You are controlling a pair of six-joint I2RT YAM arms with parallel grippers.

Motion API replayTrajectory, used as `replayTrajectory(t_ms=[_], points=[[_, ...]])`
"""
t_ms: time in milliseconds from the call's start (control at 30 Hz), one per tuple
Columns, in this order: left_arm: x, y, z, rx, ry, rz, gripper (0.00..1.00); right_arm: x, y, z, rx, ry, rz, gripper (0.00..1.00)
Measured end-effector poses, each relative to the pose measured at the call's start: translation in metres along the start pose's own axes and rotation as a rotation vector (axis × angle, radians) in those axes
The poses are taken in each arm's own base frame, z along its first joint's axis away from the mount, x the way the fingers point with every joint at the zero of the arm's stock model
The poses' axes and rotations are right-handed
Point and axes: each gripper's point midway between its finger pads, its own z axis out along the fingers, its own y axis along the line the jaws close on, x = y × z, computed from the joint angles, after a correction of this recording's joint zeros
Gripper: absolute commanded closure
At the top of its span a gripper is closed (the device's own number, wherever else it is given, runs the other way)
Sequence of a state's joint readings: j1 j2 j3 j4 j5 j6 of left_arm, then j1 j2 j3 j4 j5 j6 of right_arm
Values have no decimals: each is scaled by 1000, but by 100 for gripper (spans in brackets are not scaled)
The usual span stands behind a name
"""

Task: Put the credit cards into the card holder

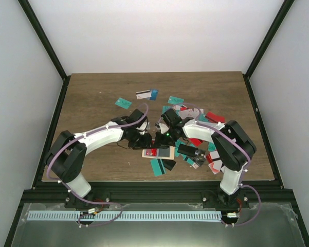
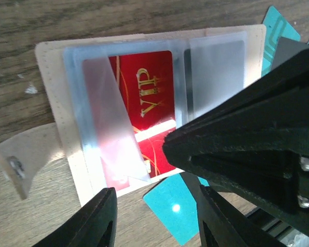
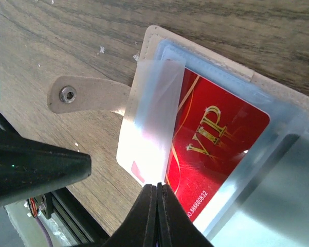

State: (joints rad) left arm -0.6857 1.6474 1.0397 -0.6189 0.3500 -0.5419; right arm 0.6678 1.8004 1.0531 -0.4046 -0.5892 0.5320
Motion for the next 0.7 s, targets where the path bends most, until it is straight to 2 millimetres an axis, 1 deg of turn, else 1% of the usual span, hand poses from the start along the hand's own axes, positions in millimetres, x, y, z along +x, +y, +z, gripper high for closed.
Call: replayTrajectory(t_ms=[133,300,433,700], points=[[3,-4,3,16,17,7,55,1,-4,2,9,3,7,97],[5,0,13,12,38,-1,52,7,-15,5,39,14,24,98],[5,2,17,10,42,-2,51,15,-24,8,59,30,39,98],[7,7,27,-3,62,-10,47,17,-25,13,42,41,42,99]])
